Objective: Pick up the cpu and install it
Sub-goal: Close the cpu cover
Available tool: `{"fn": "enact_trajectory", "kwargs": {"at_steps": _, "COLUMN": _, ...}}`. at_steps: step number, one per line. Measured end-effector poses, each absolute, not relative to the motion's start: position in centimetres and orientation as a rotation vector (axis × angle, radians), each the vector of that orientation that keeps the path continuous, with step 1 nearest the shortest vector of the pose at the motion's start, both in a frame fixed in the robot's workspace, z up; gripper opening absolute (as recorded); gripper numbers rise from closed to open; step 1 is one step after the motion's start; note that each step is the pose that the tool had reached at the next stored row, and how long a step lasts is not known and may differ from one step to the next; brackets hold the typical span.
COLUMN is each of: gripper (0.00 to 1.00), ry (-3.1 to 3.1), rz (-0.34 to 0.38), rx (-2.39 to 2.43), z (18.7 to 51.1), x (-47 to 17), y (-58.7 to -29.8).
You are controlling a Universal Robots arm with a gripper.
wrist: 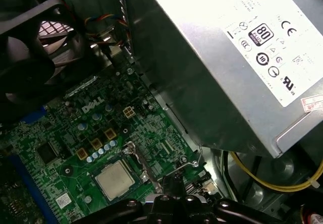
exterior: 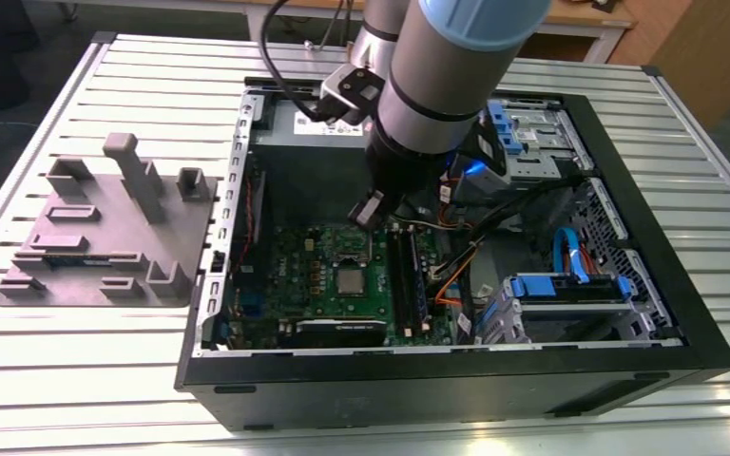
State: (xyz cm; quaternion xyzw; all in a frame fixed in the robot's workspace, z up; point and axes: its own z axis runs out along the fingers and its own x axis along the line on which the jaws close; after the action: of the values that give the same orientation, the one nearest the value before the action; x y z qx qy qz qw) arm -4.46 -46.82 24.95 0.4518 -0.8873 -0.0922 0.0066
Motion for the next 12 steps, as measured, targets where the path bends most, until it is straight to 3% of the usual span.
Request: {"fn": "enact_trajectory", "kwargs": {"at_steps": 12, "gripper": 0.1, "ry": -2.776, "rz": -0.289, "rx": 1.413, "z": 24.95, "x": -4.46, "y": -47.59}}
